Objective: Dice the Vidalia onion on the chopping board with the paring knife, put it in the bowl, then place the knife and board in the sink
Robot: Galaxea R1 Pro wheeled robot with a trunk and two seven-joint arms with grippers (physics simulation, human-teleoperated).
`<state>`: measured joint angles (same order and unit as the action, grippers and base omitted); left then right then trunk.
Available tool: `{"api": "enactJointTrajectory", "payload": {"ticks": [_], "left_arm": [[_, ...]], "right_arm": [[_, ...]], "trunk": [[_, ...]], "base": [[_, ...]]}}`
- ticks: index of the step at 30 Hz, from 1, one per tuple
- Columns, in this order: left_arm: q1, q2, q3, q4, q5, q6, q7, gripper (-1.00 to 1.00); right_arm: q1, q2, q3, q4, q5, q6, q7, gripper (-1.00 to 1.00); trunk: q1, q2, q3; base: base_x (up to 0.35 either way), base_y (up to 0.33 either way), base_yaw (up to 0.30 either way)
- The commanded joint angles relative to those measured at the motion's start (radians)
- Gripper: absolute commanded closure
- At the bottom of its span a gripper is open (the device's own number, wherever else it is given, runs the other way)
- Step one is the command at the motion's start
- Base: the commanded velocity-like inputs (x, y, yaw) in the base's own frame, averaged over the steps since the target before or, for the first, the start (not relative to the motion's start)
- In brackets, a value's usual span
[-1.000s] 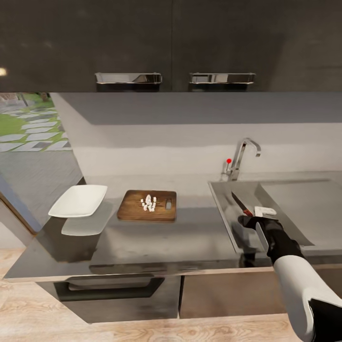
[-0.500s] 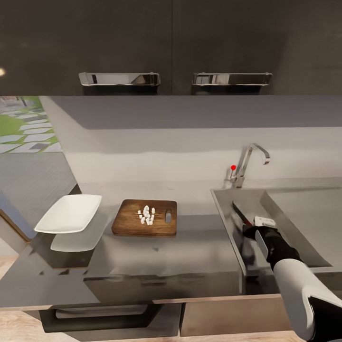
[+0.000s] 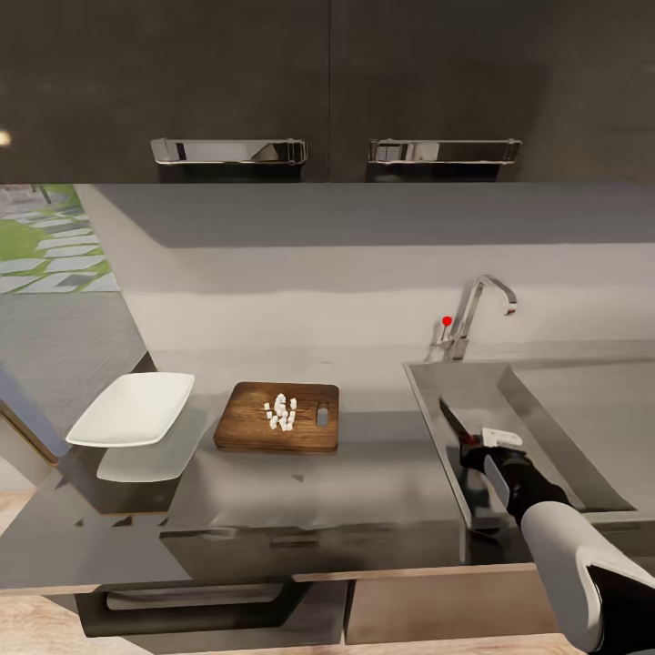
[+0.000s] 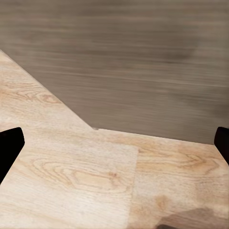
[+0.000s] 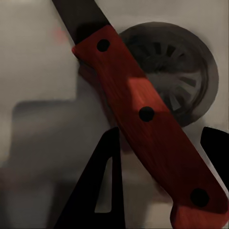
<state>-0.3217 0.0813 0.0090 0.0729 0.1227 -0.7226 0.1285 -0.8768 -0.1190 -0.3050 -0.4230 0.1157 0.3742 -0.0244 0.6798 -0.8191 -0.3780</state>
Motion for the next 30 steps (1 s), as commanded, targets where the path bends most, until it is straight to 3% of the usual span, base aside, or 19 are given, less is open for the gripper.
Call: {"api": "enactJointTrajectory", "payload": {"ticks": [1, 21, 22, 30], "left_arm": [[-0.002, 0.0, 0.0, 0.004, 0.003, -0.006, -0.001, -1.0], [-0.002, -0.001, 0.0, 0.004, 0.003, -0.006, -0.001, -1.0], [-0.002, -0.001, 0.0, 0.004, 0.003, -0.006, -0.001, -1.0], [-0.002, -0.002, 0.0, 0.004, 0.003, -0.006, -0.002, -1.0]], "right_arm": [[0.0, 0.001, -0.004, 0.002, 0.009, 0.002, 0.001, 1.0], [-0.001, 0.001, -0.003, 0.018, 0.007, -0.006, 0.003, 1.0], [0.0, 0.001, -0.003, 0.018, 0.007, -0.006, 0.003, -1.0], [-0.001, 0.001, -0.004, 0.016, 0.008, -0.006, 0.006, -1.0]], "trunk": [[0.0, -0.001, -0.001], [0.0, -0.001, -0.001], [0.0, -0.001, -0.001], [0.0, -0.001, -0.001]], "base": [[0.0, 0.0, 0.0], [0.0, 0.0, 0.0], [0.0, 0.0, 0.0], [0.0, 0.0, 0.0]]}}
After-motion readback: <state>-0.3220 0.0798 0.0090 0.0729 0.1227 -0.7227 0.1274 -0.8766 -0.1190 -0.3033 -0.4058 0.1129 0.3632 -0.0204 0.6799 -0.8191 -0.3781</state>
